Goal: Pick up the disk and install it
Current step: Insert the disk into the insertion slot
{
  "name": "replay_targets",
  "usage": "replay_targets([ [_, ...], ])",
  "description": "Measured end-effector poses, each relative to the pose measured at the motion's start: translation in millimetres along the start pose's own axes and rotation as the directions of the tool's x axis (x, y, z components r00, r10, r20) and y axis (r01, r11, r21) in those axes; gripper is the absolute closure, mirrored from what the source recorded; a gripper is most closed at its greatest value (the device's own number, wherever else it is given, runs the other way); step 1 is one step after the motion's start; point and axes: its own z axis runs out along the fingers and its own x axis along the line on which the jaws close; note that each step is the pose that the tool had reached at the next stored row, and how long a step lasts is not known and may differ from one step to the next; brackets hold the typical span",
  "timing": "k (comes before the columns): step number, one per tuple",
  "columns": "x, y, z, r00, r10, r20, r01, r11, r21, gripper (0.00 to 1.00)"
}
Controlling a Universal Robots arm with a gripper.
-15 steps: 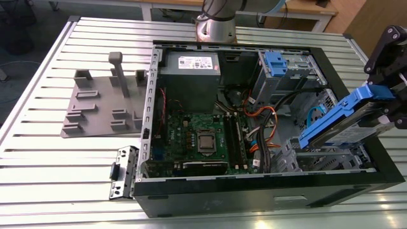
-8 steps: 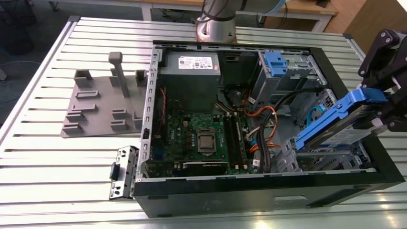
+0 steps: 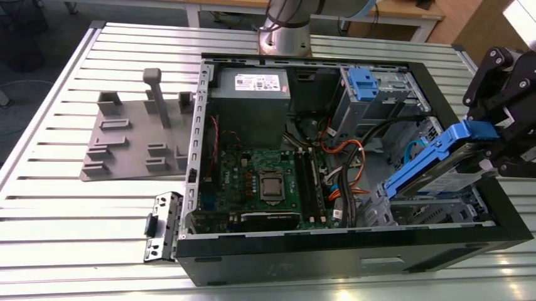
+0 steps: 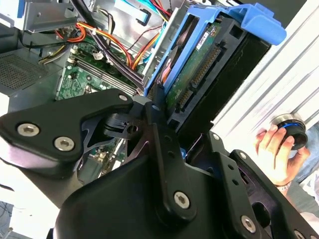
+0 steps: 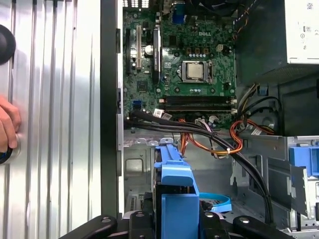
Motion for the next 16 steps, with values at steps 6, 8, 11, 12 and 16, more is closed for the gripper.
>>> replay_targets([
  [6,-2.5,0.0,3.8,0.9997,0.023,0.0011,-0.023,0.9997,0.0024,0.64],
  [8,-2.4,-0.1,6.2,0.9997,0.026,0.0014,-0.026,0.9997,0.0027,0.64],
  [11,-1.9,-0.4,11.5,0.9997,0.026,0.0013,-0.026,0.9997,0.0028,0.64],
  [12,-1.7,-0.5,13.4,0.9997,0.026,0.0014,-0.026,0.9996,0.0028,0.64],
  [16,-0.9,-0.8,20.6,0.9996,0.027,0.0012,-0.027,0.9996,0.0028,0.64],
])
